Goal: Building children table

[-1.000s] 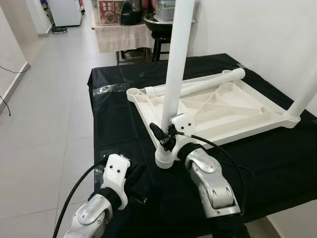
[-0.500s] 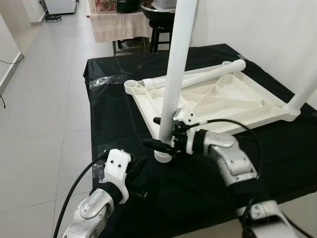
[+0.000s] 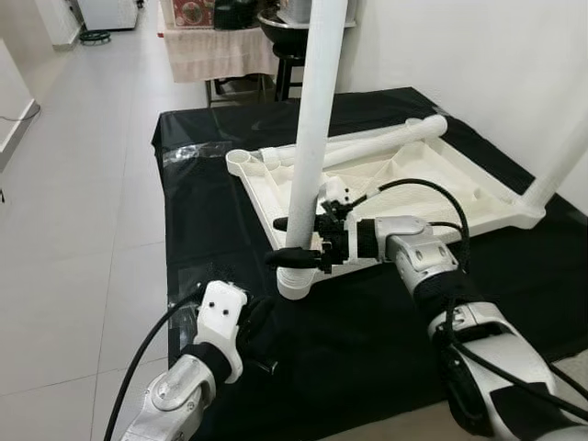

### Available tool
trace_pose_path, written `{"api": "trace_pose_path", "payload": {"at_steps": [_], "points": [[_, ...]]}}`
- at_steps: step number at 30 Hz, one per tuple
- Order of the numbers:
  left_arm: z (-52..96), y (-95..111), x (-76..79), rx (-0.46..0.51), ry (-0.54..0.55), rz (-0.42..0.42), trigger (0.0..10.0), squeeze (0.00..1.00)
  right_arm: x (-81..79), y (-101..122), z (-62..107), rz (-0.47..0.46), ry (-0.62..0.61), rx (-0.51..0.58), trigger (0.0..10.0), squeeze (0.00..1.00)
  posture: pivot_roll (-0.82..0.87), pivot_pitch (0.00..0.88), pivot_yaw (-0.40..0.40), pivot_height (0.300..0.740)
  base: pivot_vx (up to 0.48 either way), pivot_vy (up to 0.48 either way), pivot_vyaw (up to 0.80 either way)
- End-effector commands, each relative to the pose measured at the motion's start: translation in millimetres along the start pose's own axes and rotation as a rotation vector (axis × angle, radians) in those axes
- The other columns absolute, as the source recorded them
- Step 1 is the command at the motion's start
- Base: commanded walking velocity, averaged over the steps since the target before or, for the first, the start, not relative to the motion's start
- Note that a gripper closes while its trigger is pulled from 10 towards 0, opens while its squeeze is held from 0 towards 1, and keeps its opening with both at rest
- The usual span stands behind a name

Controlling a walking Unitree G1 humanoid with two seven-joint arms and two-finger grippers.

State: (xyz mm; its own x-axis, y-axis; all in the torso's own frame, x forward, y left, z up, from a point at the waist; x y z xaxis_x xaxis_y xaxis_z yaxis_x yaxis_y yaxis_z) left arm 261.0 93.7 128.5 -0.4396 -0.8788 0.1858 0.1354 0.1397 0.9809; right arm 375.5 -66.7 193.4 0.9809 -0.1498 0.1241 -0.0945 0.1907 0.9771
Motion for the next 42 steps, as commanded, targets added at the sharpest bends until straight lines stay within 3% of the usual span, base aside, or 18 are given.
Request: {"api": "trace_pose_path", "payload": {"at_steps": [1,12,15,16,17,18,19,20,21,24,27,33,34,35,36,37,38,42], "points": [[1.3,-3,-0.2,-0.01,0.007,0.0,10.0,0.0,-5.5,2,-6.3,0.006,0.058,0.022,0.0,0.0,0.06,0.089,-0.083,0.74,0.0,0.0,0.0],[1.5,-2,0.5,-0.008,0.007,0.002,10.0,0.0,-7.1,-19,13.5,0.004,-0.016,0.076,0.0,0.0,0.05,0.092,-0.076,0.74,0.0,0.0,0.0],[2.7,-2,-0.7,-0.008,0.009,0.001,10.0,0.0,-13.9,-29,16.0,0.011,-0.178,0.088,0.0,0.0,0.04,0.096,-0.068,0.74,0.0,0.0,0.0],[3.3,-2,-1.3,-0.011,0.006,-0.003,10.0,0.0,-18.9,-37,10.9,-0.035,-0.368,0.092,0.0,0.0,0.05,0.091,-0.076,0.74,0.0,0.0,0.0],[3.3,-2,-1.3,-0.011,0.006,-0.003,10.0,0.0,-18.9,-37,10.9,-0.035,-0.368,0.092,0.0,0.0,0.05,0.091,-0.076,0.74,0.0,0.0,0.0],[3.7,-2,-2.1,-0.013,0.005,-0.005,10.0,0.0,-22.4,-43,10.9,-0.073,-0.51,0.091,0.0,0.0,0.05,0.09,-0.074,0.74,0.0,0.0,0.0],[3.7,-2,-2.1,-0.013,0.005,-0.005,10.0,0.0,-22.4,-43,10.9,-0.073,-0.51,0.091,0.0,0.0,0.05,0.09,-0.074,0.74,0.0,0.0,0.0],[3.8,-2,-4.7,-0.016,0.004,-0.007,10.0,0.0,-54.5,-63,-7.2,-0.128,-0.71,-0.017,0.0,0.0,0.03,0.087,-0.042,0.74,0.0,0.0,0.0],[3.8,-2,-4.7,-0.016,0.004,-0.007,10.0,0.0,-54.5,-63,-7.2,-0.128,-0.71,-0.017,0.0,0.0,0.03,0.087,-0.042,0.74,0.0,0.0,0.0],[3.9,-4,-9.6,-0.023,0.014,0.0,10.0,0.0,-68.6,-35,-21.8,0.068,-0.673,0.052,0.0,0.0,-0.01,0.065,-0.016,0.74,0.0,0.0,0.0],[-0.1,-5,-11.7,-0.033,0.008,-0.012,10.0,0.0,-56.0,-52,-20.4,-0.04,-0.689,-0.01,0.0,0.0,0.02,0.046,-0.032,0.74,0.0,0.0,0.0],[-0.2,-5,-12.6,-0.028,0.017,-0.01,10.0,0.0,-62.1,-49,-22.0,-0.024,-0.695,-0.03,0.0,0.0,0.02,0.043,-0.028,0.74,0.0,0.0,0.0],[-0.4,-5,-12.8,-0.027,0.019,-0.009,10.0,0.0,-62.4,-48,-19.5,-0.044,-0.72,-0.026,1.2,0.0,0.02,0.035,-0.028,0.74,0.0,0.0,0.0],[-0.5,-6,-12.9,-0.026,0.02,-0.009,10.0,0.0,-62.6,-47,-17.7,-0.06,-0.74,-0.024,1.2,0.0,0.02,0.035,-0.028,0.74,0.0,0.0,0.0],[-0.6,-6,-13.0,-0.026,0.02,-0.01,10.0,0.0,-63.8,-46,-16.6,-0.091,-0.758,-0.021,5.5,0.0,0.02,0.035,-0.028,0.74,0.0,0.0,0.0],[-0.6,-6,-13.0,-0.026,0.02,-0.01,10.0,0.0,-63.8,-46,-16.6,-0.091,-0.758,-0.021,5.5,0.0,0.02,0.035,-0.028,0.74,0.0,0.0,0.0],[-0.9,-6,-12.2,-0.028,0.016,-0.011,10.0,0.0,-66.3,-42,-17.6,-0.145,-0.702,0.028,10.0,1.0,0.02,0.033,-0.027,0.74,0.0,0.0,0.0],[-1.7,-7,-9.5,-0.03,0.007,-0.009,10.0,0.0,-66.8,-29,-12.9,-0.019,-0.45,0.071,10.0,1.0,0.02,0.037,-0.027,0.74,0.0,0.0,0.0]]}}
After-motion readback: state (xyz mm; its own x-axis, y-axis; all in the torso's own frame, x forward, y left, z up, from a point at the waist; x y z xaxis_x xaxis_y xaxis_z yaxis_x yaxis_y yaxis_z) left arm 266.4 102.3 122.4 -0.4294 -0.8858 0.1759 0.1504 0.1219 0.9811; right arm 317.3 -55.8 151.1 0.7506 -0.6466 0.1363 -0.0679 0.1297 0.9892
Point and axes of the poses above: a point about 5 cm out from each wrist's last joint towards the gripper, its own z axis pointing back from the gripper into the wrist, its own y axis along the axis of the wrist's last joint, x = y × z, the point moved 3 cm from there along -z, pointing out of the wrist towards the gripper, and after that the axes turned 8 degrees about z, right-handed, at the moved point
